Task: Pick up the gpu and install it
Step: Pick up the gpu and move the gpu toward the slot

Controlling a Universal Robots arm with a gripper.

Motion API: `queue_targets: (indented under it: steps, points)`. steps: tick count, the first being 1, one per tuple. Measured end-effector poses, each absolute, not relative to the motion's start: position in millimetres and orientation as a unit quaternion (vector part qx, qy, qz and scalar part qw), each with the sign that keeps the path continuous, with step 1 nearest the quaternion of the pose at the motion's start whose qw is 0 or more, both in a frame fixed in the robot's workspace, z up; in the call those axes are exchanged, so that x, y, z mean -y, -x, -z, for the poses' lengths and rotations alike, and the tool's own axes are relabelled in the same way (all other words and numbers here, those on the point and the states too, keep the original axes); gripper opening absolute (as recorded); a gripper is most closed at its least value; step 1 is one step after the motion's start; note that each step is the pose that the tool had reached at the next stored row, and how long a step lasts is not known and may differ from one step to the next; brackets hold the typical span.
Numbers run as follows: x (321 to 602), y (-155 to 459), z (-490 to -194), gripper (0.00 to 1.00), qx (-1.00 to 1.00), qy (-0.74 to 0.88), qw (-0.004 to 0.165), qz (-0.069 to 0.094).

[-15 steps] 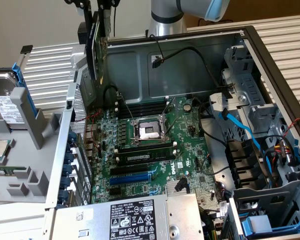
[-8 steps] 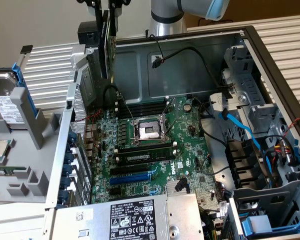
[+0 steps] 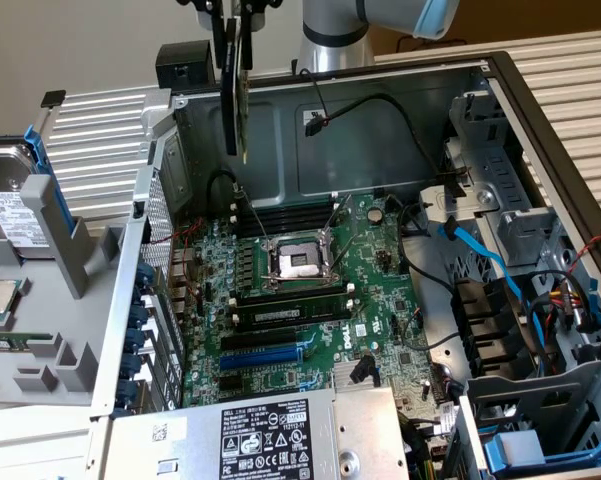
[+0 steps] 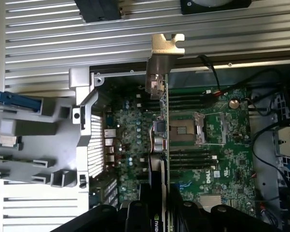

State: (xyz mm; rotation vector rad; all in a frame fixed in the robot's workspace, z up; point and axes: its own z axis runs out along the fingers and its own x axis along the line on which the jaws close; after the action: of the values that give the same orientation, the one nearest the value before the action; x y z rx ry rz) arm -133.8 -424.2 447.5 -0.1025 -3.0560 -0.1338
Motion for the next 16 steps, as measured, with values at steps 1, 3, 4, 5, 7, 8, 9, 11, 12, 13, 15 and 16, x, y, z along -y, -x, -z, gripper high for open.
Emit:
queue_targets:
  steps: [1, 3, 4, 5, 7, 8, 9, 11, 12, 13, 15, 16]
  points:
    - [424.2, 131.9, -447.5, 0.27, 0.998, 0.032, 0.040, 0.044]
    - [424.2, 128.0, -447.5, 0.27, 0.998, 0.029, 0.039, 0.044]
    - [424.2, 126.1, -447.5, 0.27, 0.998, 0.028, 0.039, 0.044]
    - [424.2, 124.2, -447.5, 0.27, 0.998, 0.026, 0.039, 0.043]
    - [424.2, 121.3, -447.5, 0.27, 0.998, 0.022, 0.038, 0.043]
    - [424.2, 120.1, -447.5, 0.27, 0.998, 0.019, 0.038, 0.043]
    - [424.2, 119.3, -447.5, 0.27, 0.998, 0.016, 0.038, 0.043]
    - [424.2, 117.7, -447.5, 0.27, 0.998, 0.008, 0.038, 0.043]
    - [424.2, 117.0, -447.4, 0.27, 0.998, 0.004, 0.038, 0.043]
    - [424.2, 116.1, -447.1, 0.27, 0.998, 0.000, 0.038, 0.042]
    - [424.2, 114.0, -445.0, 0.27, 0.998, -0.005, 0.038, 0.040]
    - [424.2, 112.9, -443.8, 0.27, 0.998, -0.008, 0.038, 0.039]
